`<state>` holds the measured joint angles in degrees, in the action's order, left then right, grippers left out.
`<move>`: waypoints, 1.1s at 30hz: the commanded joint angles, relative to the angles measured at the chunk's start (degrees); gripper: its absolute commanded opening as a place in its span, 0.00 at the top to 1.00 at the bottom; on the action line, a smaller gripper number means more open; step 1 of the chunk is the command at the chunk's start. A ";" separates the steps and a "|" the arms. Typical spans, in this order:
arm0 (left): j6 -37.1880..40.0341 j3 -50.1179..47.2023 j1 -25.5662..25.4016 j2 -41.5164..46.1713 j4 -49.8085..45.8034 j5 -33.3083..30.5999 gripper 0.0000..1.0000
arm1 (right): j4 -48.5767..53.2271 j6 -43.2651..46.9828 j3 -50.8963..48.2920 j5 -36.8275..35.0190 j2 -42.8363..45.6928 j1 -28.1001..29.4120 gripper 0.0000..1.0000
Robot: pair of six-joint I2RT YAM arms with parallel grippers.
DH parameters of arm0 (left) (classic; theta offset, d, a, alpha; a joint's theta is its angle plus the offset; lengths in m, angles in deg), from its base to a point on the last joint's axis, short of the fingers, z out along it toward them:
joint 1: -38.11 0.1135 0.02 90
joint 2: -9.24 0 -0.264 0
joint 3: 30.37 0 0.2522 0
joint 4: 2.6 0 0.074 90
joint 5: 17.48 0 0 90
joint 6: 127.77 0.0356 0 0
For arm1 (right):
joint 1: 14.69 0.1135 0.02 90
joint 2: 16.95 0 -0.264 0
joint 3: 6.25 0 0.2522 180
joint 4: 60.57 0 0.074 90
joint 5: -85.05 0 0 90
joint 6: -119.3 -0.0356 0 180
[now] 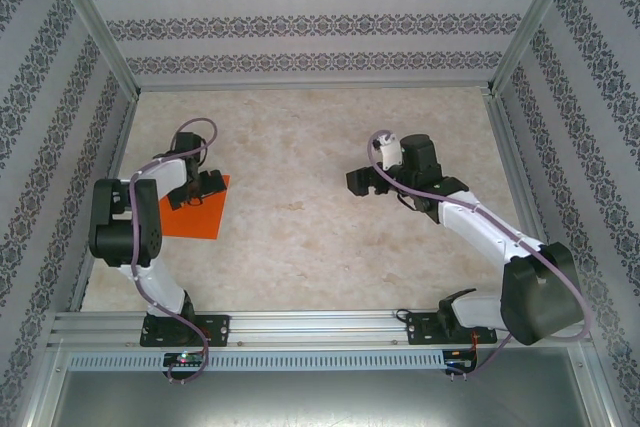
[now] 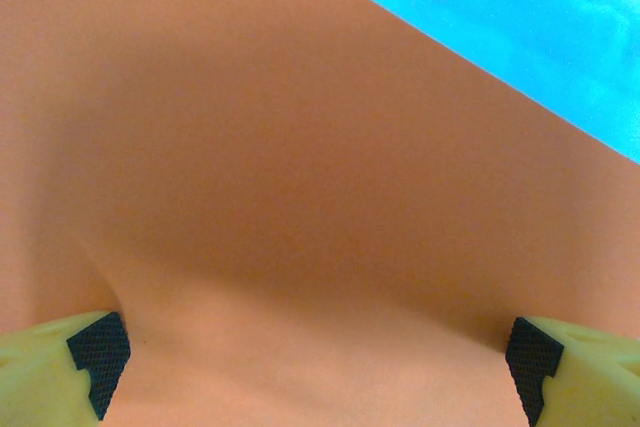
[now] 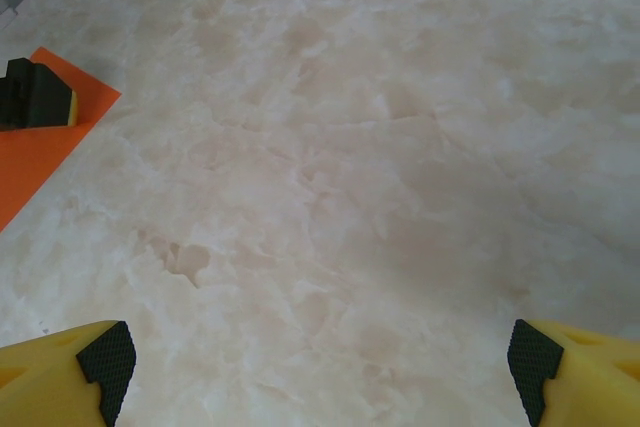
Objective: Fold a paper plane with a square sheet of paper (pick it up from the middle)
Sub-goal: Move the square sheet of paper to the center of the table.
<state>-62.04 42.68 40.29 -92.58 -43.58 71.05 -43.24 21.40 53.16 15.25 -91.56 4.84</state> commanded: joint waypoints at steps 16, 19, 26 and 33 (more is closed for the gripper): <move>-1.74 7.26 -7.49 -5.05 -17.17 6.99 0.00 | -5.69 -3.36 -8.29 4.82 4.11 -7.52 0.02; -4.14 7.37 -10.45 -6.16 -16.42 7.59 0.00 | -5.28 -3.35 -8.40 5.02 4.93 -8.10 0.02; -10.94 9.83 -16.36 -10.84 -18.55 5.57 0.00 | -4.63 -3.92 -9.39 4.93 7.77 -8.72 0.02; -24.22 14.47 -25.25 -12.67 -17.09 5.62 0.00 | -1.39 -5.53 -9.42 4.45 7.58 -10.25 0.02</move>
<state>-78.00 55.69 19.48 -100.72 -59.01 74.43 -46.58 17.42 43.72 18.82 -83.75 -4.54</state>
